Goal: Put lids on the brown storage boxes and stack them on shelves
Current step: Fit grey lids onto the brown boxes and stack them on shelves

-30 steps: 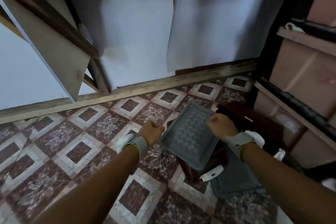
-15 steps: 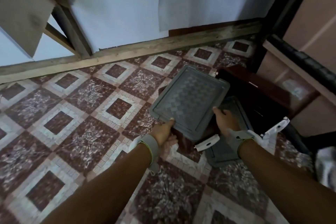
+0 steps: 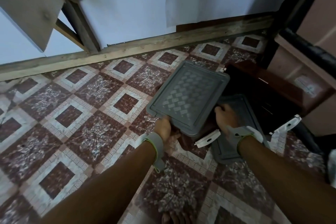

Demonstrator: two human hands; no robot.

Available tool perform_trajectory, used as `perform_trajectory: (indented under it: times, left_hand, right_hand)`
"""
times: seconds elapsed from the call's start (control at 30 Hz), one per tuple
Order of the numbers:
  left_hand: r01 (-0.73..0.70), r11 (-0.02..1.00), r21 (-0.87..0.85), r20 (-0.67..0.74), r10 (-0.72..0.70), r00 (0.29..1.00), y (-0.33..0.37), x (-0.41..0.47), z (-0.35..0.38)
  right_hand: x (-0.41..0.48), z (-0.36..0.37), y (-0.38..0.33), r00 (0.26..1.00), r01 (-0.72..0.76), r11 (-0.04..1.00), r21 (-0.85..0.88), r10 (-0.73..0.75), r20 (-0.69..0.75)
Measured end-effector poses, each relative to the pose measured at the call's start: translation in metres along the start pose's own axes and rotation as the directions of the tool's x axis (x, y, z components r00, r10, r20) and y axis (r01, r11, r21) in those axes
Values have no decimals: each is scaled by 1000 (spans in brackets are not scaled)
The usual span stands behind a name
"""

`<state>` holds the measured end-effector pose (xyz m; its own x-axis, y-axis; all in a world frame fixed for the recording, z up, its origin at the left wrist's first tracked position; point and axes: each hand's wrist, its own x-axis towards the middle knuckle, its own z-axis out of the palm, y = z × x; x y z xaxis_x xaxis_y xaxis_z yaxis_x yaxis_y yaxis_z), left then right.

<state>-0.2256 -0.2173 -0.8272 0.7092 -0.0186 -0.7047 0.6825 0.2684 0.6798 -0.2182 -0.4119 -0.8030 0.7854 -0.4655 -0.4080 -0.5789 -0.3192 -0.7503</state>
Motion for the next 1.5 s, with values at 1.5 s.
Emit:
perform_trajectory:
  times: [1.5]
  left_hand:
    - [-105, 959, 262, -446, 216, 869, 1, -35, -250]
  right_hand:
    - [-93, 164, 17, 680, -594, 788, 162, 383, 625]
